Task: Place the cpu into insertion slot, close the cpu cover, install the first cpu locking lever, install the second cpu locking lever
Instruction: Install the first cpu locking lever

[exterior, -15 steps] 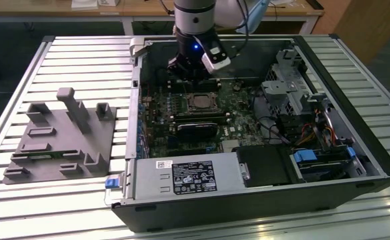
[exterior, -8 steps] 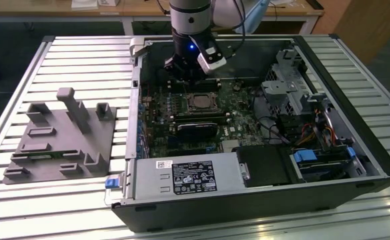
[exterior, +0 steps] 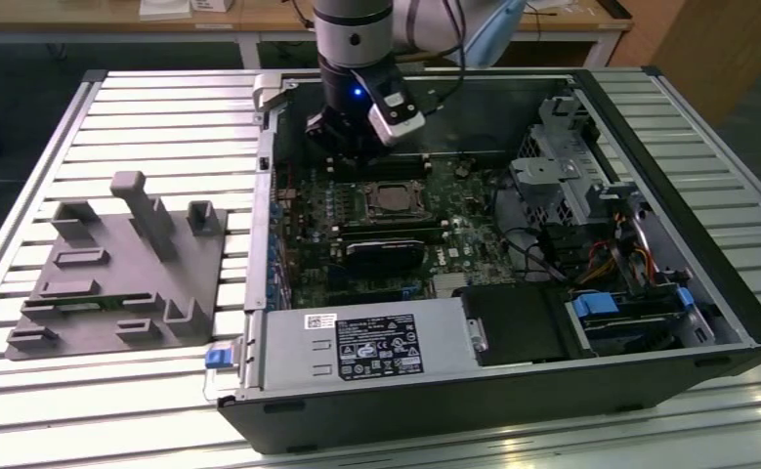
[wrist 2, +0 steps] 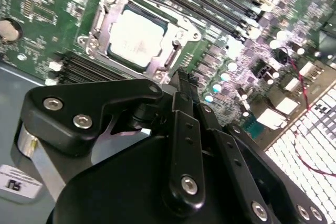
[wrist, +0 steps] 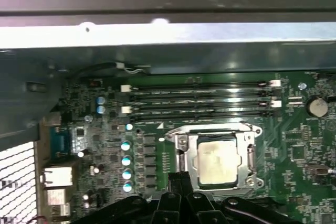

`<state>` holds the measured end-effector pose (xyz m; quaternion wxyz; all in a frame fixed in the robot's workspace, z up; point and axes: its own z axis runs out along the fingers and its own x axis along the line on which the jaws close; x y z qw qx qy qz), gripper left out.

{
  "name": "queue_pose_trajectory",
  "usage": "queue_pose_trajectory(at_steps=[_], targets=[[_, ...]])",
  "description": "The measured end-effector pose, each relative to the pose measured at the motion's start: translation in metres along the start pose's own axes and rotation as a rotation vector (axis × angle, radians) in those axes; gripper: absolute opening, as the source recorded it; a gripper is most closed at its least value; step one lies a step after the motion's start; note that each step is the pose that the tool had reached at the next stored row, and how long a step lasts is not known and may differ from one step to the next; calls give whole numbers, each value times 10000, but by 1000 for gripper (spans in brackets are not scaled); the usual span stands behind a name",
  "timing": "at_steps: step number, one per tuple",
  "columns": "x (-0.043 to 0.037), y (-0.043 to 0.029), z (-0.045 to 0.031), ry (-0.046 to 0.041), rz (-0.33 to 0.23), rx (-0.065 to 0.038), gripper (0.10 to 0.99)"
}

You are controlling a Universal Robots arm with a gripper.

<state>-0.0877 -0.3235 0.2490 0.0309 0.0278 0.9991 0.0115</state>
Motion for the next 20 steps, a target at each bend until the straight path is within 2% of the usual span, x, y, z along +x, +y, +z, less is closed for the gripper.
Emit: queue_pose_trajectory(at_steps=[5, 7, 8, 11, 15, 20], targets=[[78, -4, -5, 1, 1, -21, 106], [98, -5, -6, 4, 5, -76, 106], [105, -6, -6, 7, 9, -140, 106], [126, -7, -8, 20, 25, -388, 106], [159, -9, -10, 43, 51, -804, 106], [190, -12, -12, 80, 91, -1445, 106]])
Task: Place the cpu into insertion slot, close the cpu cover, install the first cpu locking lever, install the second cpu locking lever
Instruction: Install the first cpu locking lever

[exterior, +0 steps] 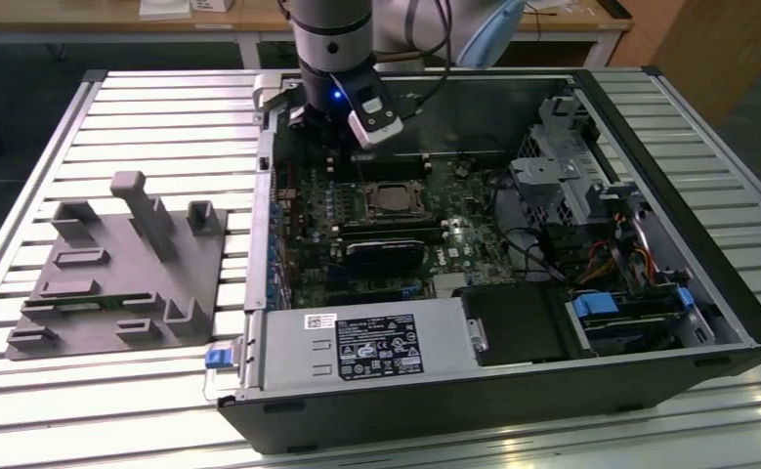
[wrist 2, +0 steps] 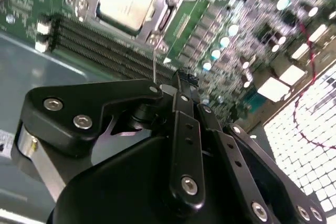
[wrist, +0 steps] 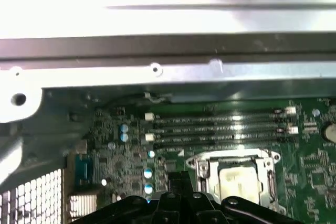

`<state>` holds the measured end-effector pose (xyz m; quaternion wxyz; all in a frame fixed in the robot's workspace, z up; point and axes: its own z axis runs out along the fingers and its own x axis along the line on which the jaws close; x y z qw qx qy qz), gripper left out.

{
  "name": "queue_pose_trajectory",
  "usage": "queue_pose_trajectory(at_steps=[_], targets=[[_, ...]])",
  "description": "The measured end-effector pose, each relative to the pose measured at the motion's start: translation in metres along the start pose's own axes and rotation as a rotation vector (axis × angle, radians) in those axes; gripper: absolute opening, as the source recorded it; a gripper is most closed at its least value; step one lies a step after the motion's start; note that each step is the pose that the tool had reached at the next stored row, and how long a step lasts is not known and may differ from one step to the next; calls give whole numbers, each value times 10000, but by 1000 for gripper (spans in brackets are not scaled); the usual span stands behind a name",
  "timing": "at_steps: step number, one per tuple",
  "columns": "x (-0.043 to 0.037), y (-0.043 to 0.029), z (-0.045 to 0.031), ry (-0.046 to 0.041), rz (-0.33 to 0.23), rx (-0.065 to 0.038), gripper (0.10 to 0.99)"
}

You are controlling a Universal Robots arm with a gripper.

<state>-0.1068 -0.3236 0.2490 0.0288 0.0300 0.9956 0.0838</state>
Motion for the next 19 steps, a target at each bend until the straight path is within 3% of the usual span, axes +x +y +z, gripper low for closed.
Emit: queue_pose_trajectory(at_steps=[4, 5, 12, 16, 19], targets=[[18, -2, -1, 29, 34, -528, 106], [19, -2, -1, 31, 37, -581, 106], [19, -3, 0, 32, 38, -607, 106], [20, -10, 43, 33, 39, -609, 106], [-78, -12, 93, 35, 40, -626, 106]])
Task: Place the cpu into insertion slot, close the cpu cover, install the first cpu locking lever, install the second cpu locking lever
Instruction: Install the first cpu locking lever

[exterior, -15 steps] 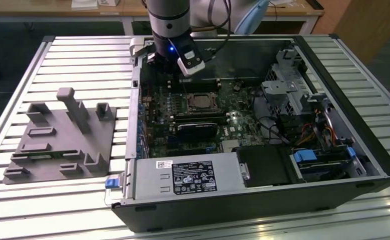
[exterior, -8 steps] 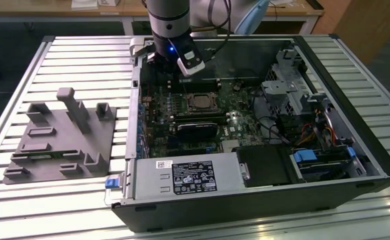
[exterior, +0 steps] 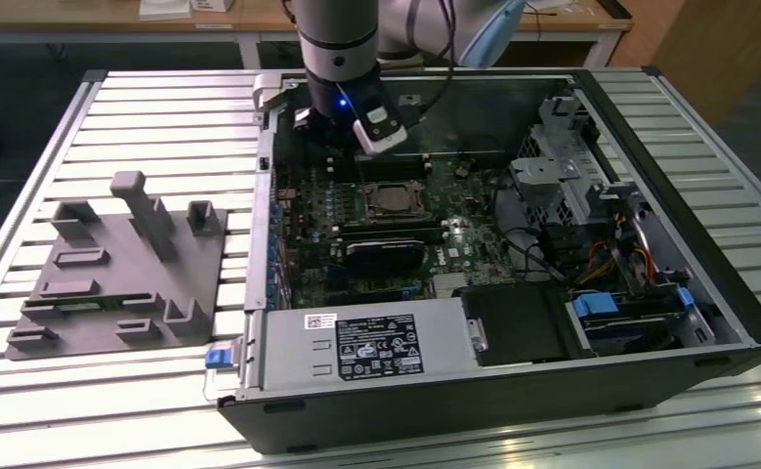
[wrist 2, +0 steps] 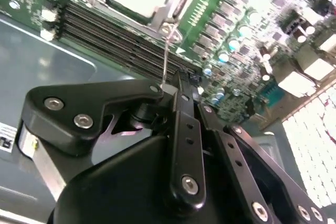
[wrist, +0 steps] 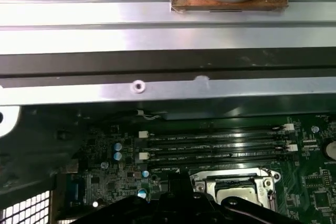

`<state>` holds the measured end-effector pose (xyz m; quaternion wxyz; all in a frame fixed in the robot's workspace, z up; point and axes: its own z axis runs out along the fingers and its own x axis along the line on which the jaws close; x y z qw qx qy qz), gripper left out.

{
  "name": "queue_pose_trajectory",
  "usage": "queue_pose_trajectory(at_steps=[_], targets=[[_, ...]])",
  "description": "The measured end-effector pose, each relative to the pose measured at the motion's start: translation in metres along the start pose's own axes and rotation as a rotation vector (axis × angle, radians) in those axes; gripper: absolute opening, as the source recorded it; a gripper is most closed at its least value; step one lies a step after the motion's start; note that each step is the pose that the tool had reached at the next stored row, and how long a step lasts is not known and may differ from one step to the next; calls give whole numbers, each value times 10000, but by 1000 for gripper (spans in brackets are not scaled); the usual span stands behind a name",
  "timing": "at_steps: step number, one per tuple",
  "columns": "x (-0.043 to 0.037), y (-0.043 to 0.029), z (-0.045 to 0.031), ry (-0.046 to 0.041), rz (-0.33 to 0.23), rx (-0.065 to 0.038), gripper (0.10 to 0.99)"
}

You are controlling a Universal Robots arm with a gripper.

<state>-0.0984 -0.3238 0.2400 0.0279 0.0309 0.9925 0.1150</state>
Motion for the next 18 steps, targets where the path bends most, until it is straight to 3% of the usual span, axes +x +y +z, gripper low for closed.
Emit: queue_pose_trajectory(at_steps=[12, 18], targets=[[-300, 11, 44, -1, 1, -1, 106], [-324, 12, 47, -1, 1, -1, 106]])
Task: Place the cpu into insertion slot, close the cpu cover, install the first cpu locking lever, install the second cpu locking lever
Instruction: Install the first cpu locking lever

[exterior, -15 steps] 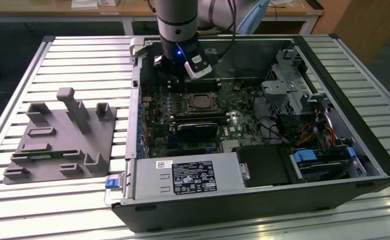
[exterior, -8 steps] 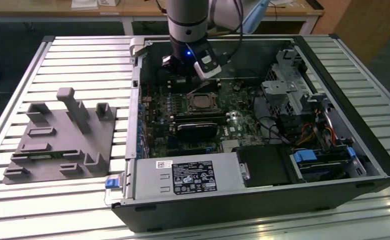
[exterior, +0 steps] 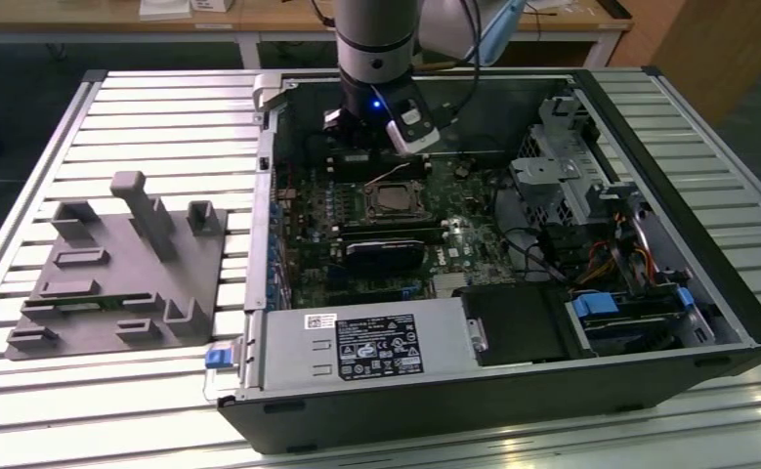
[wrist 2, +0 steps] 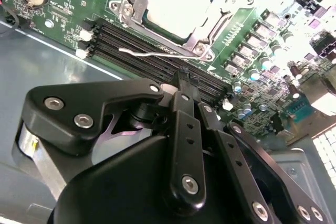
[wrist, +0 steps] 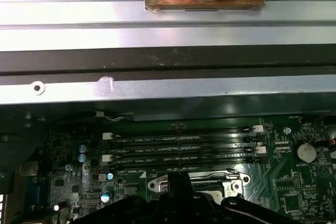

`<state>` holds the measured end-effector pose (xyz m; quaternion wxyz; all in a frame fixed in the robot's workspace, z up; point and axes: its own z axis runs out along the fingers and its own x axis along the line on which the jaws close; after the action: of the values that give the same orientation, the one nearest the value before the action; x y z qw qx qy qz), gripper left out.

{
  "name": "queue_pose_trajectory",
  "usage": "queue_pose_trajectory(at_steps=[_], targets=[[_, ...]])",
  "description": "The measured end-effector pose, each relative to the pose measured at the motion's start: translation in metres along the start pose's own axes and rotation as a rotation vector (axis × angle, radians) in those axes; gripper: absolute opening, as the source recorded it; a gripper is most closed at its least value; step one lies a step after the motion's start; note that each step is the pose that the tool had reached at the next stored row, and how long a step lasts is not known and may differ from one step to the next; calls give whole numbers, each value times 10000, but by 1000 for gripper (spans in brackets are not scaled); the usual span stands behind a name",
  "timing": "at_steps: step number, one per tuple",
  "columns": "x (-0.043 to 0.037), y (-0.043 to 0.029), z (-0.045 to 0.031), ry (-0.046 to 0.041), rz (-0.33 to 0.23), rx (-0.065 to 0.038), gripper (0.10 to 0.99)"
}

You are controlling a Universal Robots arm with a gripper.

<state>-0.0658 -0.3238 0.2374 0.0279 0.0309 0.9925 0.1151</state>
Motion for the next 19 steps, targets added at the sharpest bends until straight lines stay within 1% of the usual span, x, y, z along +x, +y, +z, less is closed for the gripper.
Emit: queue_pose_trajectory(at_steps=[1, 2, 7, 8, 10, 13, 19], targets=[[0, 0, 5, -6, 0, 0, 106], [1, -2, 11, -31, -3, 16, 106], [8, -10, 41, -322, 55, 154, 106], [8, -11, 44, -351, 65, 161, 106], [9, -12, 47, -353, 68, 152, 106], [10, -17, 71, -364, 73, 86, 106], [11, -19, 79, -376, 70, 80, 106]])
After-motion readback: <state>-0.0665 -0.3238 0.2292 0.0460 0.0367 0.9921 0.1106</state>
